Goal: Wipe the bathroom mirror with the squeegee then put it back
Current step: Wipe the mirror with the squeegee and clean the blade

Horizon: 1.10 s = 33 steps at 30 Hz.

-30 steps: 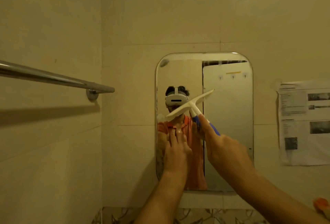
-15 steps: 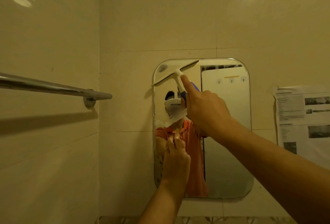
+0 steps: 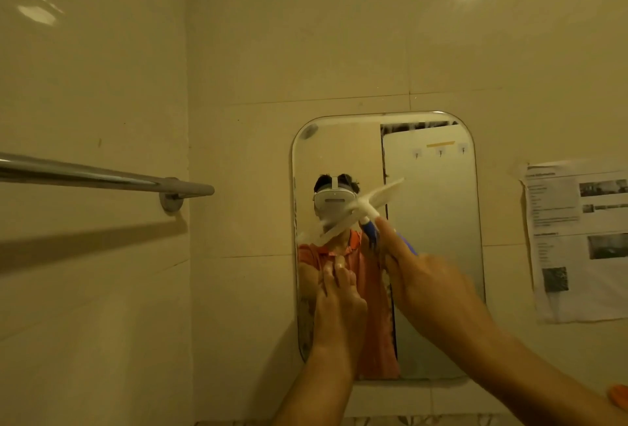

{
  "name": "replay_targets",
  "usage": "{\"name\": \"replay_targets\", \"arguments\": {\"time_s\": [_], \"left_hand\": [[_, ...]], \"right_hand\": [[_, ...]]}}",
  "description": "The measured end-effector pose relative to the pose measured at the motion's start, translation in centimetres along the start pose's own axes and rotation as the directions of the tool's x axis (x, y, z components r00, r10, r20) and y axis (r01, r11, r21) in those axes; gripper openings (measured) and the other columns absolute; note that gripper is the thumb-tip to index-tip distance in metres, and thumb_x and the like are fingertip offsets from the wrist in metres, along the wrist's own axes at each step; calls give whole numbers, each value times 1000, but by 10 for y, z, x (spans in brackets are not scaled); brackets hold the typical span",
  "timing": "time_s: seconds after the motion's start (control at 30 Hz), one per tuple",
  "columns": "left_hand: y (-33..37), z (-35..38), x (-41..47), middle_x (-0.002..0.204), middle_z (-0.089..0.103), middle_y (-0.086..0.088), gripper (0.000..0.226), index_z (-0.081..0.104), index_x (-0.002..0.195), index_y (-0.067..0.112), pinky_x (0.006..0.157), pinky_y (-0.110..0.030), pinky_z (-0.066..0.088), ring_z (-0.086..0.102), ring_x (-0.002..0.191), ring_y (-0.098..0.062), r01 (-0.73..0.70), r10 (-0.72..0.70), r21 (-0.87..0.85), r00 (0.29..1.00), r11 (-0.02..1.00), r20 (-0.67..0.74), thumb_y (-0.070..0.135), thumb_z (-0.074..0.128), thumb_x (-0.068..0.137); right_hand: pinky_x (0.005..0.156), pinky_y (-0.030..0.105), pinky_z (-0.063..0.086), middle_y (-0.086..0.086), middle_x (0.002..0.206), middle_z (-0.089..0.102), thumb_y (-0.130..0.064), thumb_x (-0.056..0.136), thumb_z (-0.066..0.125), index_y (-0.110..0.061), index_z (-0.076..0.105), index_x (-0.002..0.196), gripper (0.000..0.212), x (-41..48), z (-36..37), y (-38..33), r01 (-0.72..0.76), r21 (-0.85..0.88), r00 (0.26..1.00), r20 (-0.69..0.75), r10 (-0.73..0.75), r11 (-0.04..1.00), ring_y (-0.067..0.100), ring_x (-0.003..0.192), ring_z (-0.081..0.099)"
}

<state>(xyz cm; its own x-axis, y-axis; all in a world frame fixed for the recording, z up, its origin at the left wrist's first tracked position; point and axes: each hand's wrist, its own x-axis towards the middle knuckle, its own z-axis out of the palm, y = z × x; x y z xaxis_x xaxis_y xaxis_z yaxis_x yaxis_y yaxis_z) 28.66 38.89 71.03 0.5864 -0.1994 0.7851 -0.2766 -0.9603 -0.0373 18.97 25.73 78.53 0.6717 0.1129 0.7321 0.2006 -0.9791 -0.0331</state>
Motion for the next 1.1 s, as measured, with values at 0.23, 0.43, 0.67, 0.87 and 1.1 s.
{"name": "replay_targets", "arguments": {"time_s": [0.23, 0.43, 0.67, 0.87, 1.1], "left_hand": [[3, 8, 4, 121, 59, -29, 36, 73, 103, -1, 90, -51, 55, 60, 110, -47, -32, 31, 210, 999, 977, 9, 13, 87, 73], [3, 0, 5, 126, 58, -31, 47, 71, 112, -4, 91, -52, 55, 58, 114, -48, -30, 13, 224, 997, 974, 77, 14, 87, 71], [5, -2, 6, 150, 40, -24, 77, 47, 146, 0, 103, -46, 50, 45, 135, -41, -9, 4, 83, 998, 996, 66, 19, 82, 81], [3, -3, 8, 139, 55, -16, 52, 58, 137, 7, 97, -43, 50, 55, 126, -33, 68, -62, -113, 997, 991, 56, 22, 68, 88], [2, 0, 5, 140, 48, -31, 59, 59, 133, -5, 96, -51, 54, 50, 126, -48, -40, 21, 168, 993, 985, 113, 13, 81, 81]], "right_hand": [[55, 35, 60, 4, 71, 54, -28, 110, 41, -39, -14, 157, 73, 86, -57, -21, 79, -40, 971, -223, -86, 996, 17, 53, 58], [53, 32, 58, 6, 78, 57, -26, 105, 54, -40, -18, 156, 89, 80, -43, -18, 36, -103, 988, -147, -51, 994, 15, 53, 56], [51, 17, 47, -6, 70, 43, -30, 109, 42, -39, -36, 149, 88, 9, -11, 12, -18, -144, 1000, 10, 20, 989, 6, 51, 49], [45, 17, 35, -9, 71, 39, -44, 110, 27, -43, -26, 154, 69, -13, -18, 14, -48, -82, 996, 66, 53, 995, 5, 54, 45], [44, 20, 40, -2, 65, 52, -48, 107, 20, -37, -9, 161, 63, 60, -66, 7, -52, 82, 973, -218, 69, 995, 10, 48, 52]]}}
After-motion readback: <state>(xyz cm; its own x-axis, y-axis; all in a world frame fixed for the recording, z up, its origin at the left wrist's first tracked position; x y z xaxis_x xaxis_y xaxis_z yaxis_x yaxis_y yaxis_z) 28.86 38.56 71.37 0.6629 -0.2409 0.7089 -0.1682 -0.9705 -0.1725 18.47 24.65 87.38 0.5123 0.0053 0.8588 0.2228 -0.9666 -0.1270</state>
